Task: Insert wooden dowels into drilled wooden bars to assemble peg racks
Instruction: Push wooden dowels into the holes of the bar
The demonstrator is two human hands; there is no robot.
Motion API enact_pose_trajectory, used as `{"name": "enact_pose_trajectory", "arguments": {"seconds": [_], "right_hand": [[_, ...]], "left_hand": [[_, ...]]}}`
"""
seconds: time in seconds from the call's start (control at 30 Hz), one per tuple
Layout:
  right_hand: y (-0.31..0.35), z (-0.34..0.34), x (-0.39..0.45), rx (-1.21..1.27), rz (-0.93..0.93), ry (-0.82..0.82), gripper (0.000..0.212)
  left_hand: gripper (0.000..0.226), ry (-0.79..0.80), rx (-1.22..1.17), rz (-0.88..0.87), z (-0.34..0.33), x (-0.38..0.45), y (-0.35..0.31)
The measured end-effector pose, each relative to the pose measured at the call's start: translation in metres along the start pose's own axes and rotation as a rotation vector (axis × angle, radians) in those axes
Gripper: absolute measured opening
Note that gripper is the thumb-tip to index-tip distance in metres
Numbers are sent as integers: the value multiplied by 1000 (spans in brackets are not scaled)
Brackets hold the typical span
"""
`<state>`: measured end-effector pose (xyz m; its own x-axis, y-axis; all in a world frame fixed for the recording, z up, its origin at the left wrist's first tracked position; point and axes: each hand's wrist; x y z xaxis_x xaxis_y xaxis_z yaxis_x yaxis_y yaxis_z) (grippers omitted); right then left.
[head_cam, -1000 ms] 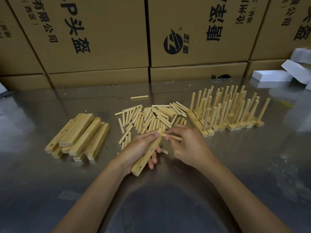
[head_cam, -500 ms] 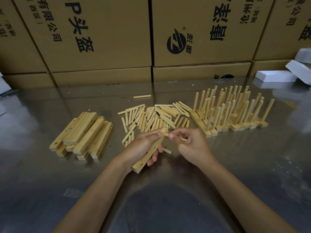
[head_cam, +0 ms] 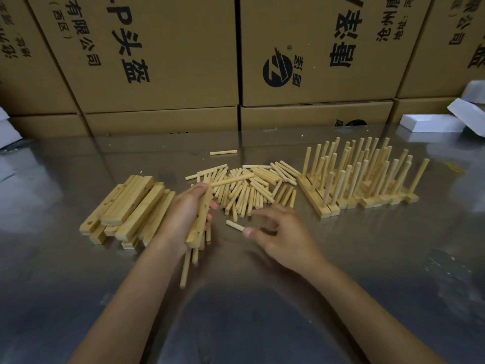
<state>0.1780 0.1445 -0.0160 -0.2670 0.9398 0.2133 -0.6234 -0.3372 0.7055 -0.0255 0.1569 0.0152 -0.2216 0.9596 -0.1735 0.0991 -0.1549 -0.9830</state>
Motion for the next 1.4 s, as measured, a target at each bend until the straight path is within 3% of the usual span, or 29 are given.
{"name": "enact_pose_trajectory", "arguments": {"seconds": [0.07,0.2,0.33,0.5,0.7,0.93,1.07,1.13,1.2,1.27,1.33,1.4], "right_hand": [[-1,-9,1,-126,87,-6,34],[-2,-1,4,-54,102,-60,5],[10,1,-3,110,207,-64,15],[20,-3,-7,43,334,-89,33],[25,3,-10,-2,347,-133,30],[24,4,-8,86,319,-111,23],[26,6,-8,370,157,-114,17],[30,10,-6,633,47,-33,28],[28,14,-3,707,-47,18,37],[18,18,1,472,-81,-74,29],[0,26,5,35,-54,-243,15],[-15,33,6,-297,-50,-251,14]], "left_hand": [[23,-16,1,18,-1,0,1],[27,-13,-29,39,-2,1,2],[29,48,-88,99,-7,-2,4],[21,133,-146,125,-23,-12,4],[26,103,-68,67,-35,-20,7],[32,106,-34,18,-37,-20,10],[29,151,-124,71,-37,-19,8],[25,219,-205,129,-36,-21,8],[25,258,-281,175,-36,-22,8],[25,263,-335,197,-33,-20,7],[25,250,-377,205,-28,-18,5],[26,234,-408,217,-24,-16,5]]}}
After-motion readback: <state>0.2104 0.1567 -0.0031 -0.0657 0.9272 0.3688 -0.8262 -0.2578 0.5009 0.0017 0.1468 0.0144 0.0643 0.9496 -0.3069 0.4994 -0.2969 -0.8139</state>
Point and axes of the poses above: each hand's wrist, its own x-axis towards the middle knuckle, its own z-axis out of the back of the hand, y = z × x, and after that the axes turned 1 degree about y, right-handed
